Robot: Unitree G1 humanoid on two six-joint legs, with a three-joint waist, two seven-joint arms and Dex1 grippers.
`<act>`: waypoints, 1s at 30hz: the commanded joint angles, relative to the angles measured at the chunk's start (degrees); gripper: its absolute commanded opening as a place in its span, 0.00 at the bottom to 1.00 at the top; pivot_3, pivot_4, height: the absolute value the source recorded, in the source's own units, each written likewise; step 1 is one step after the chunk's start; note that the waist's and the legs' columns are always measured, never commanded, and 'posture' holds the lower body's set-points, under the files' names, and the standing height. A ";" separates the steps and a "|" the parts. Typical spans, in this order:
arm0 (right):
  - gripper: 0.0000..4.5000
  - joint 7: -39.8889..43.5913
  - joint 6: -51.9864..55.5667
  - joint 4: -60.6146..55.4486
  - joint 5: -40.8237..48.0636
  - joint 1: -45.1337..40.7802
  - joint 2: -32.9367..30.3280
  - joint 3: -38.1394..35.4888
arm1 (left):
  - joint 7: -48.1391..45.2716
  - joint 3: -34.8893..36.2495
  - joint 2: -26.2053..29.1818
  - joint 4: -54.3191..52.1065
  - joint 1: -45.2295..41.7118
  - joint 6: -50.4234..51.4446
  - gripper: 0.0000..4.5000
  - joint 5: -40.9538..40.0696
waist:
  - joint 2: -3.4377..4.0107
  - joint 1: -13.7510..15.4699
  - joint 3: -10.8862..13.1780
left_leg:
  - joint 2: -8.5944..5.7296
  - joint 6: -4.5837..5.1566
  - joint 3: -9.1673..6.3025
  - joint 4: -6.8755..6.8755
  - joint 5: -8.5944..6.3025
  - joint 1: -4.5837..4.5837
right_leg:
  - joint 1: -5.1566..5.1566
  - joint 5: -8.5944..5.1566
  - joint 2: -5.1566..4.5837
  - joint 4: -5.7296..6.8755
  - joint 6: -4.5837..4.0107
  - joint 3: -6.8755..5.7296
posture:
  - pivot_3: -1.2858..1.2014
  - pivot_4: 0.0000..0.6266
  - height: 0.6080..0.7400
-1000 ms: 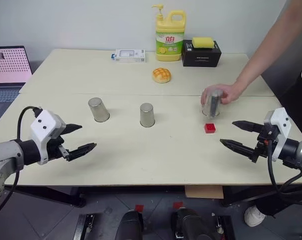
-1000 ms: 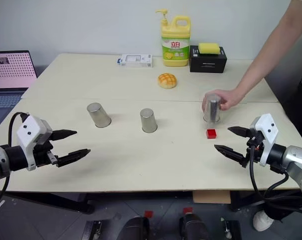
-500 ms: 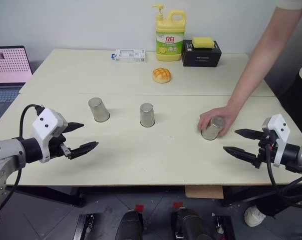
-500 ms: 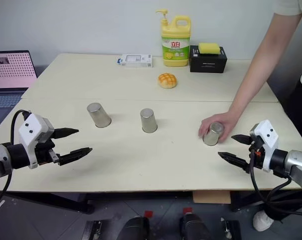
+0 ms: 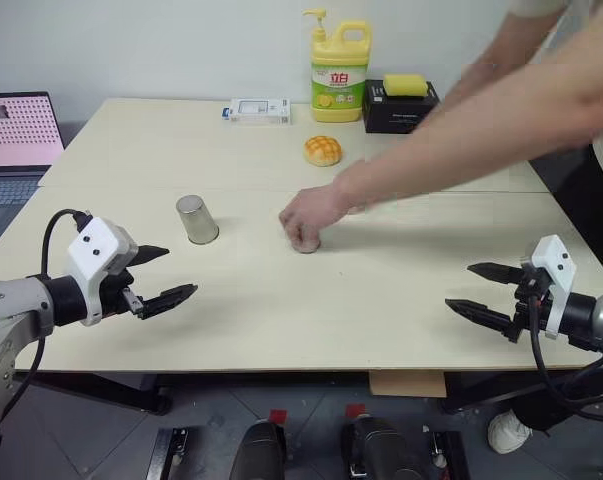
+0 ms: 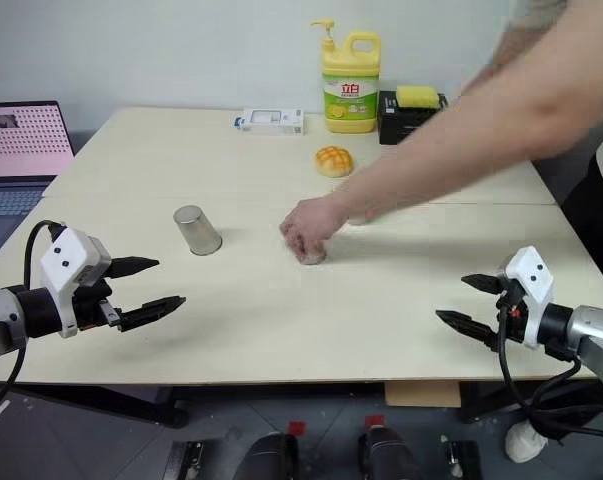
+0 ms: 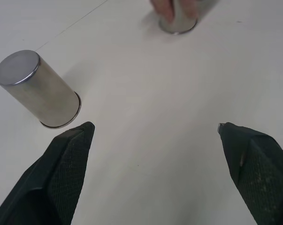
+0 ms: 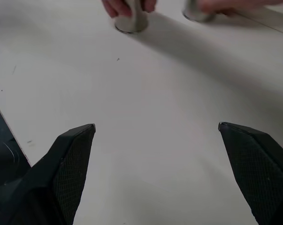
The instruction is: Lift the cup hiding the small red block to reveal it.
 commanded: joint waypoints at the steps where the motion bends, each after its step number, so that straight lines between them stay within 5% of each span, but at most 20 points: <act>1: 0.99 0.33 -0.52 -0.84 0.35 -1.05 -0.31 -0.42 | -0.01 1.17 0.93 -1.16 -0.44 -0.21 1.00 -0.09 | 0.00 0.00 0.00 | 0.00 0.00 0.00 0.00 0.00 0.00 | 0.00 0.00 0.00 0.00 0.00 0.00 | 0.52 0.24 1.00; 11: 0.99 -0.39 1.77 -3.93 2.60 -5.84 0.16 2.70 | 1.28 0.21 -0.57 -1.82 -2.61 2.20 1.00 -2.50 | 0.00 0.00 0.00 | 0.00 0.00 0.00 0.01 0.00 0.00 | -0.01 0.01 0.00 0.01 0.01 0.01 | 0.52 0.24 1.00; 20: 0.99 -5.42 11.80 -8.49 6.93 -20.94 4.10 12.86 | 11.08 -13.34 -10.16 3.49 -19.64 4.93 1.00 1.16 | -0.02 0.07 -0.01 | -0.07 0.00 0.00 0.19 0.00 0.13 | 0.26 0.08 0.10 0.00 0.11 -0.01 | 0.52 0.24 1.00; 30: 0.99 -8.20 15.58 -10.59 8.34 -22.92 5.89 15.04 | 15.90 -23.15 -20.27 17.57 -32.94 1.73 1.00 8.33 | -0.03 0.26 -0.02 | -0.14 0.01 0.00 0.21 0.00 0.02 | 0.25 0.08 0.14 -0.03 0.13 -0.06 | 0.52 0.24 1.00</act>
